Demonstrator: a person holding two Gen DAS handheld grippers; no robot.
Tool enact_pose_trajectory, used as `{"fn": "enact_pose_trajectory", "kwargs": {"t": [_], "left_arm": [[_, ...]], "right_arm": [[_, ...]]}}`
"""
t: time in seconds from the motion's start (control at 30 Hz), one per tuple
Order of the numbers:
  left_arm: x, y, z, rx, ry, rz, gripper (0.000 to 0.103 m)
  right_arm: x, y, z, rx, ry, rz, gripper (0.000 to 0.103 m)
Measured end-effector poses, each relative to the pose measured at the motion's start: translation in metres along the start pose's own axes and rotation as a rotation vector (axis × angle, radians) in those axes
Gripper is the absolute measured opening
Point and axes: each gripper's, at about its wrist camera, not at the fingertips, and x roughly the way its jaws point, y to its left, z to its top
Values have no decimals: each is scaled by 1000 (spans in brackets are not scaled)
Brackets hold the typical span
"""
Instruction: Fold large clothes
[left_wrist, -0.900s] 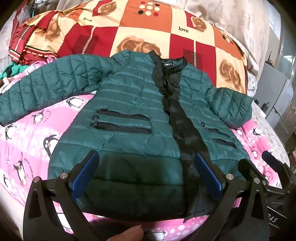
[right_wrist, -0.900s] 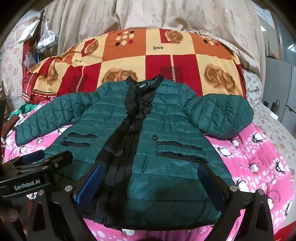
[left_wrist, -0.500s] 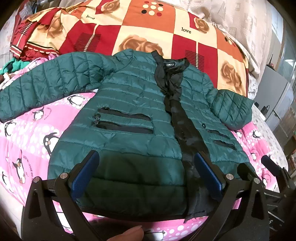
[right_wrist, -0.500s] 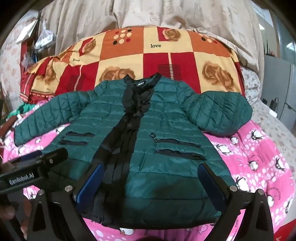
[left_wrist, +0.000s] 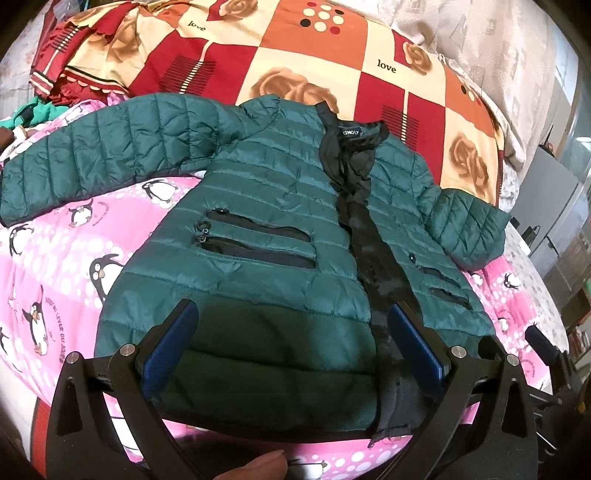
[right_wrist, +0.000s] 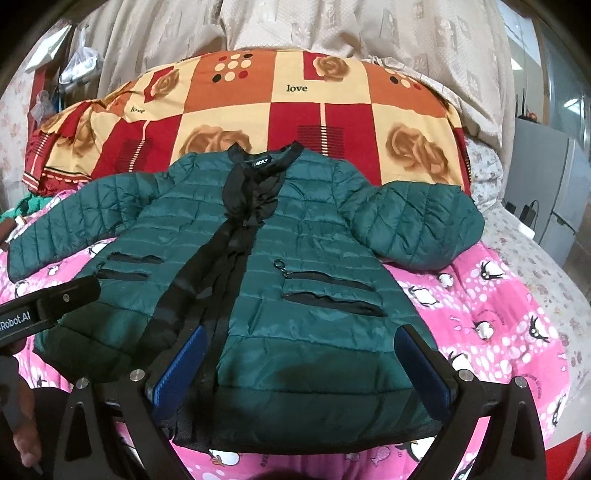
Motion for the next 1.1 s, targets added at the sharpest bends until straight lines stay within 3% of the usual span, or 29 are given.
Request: {"fn": "enact_pose_trajectory", "kwargs": {"t": [1.1], "left_arm": [[5,2,-1,-24,19,-11,102]], "right_arm": [[2,-6,-1,5,16,-22,100]]}}
